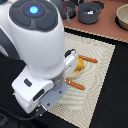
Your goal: Interact with the objects in diverse but meaningful ways.
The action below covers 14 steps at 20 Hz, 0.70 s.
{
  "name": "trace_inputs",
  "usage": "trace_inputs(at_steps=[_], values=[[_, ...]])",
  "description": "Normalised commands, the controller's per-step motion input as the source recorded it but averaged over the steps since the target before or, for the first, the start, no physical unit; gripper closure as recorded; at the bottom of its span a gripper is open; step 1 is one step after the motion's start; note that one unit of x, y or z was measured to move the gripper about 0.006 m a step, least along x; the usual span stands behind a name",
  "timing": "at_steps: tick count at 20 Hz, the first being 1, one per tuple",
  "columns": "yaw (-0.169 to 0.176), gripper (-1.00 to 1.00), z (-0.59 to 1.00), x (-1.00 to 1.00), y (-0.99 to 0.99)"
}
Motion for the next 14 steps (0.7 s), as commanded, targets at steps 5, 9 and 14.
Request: trace_inputs(at_steps=[5, 9, 14], values=[[0.04, 1.0, 0.68, -0.44, 0.49], [0.065, 1.0, 0.11, -0.77, 0.51], [0.049, 1.0, -0.01, -0.89, 0.43]])
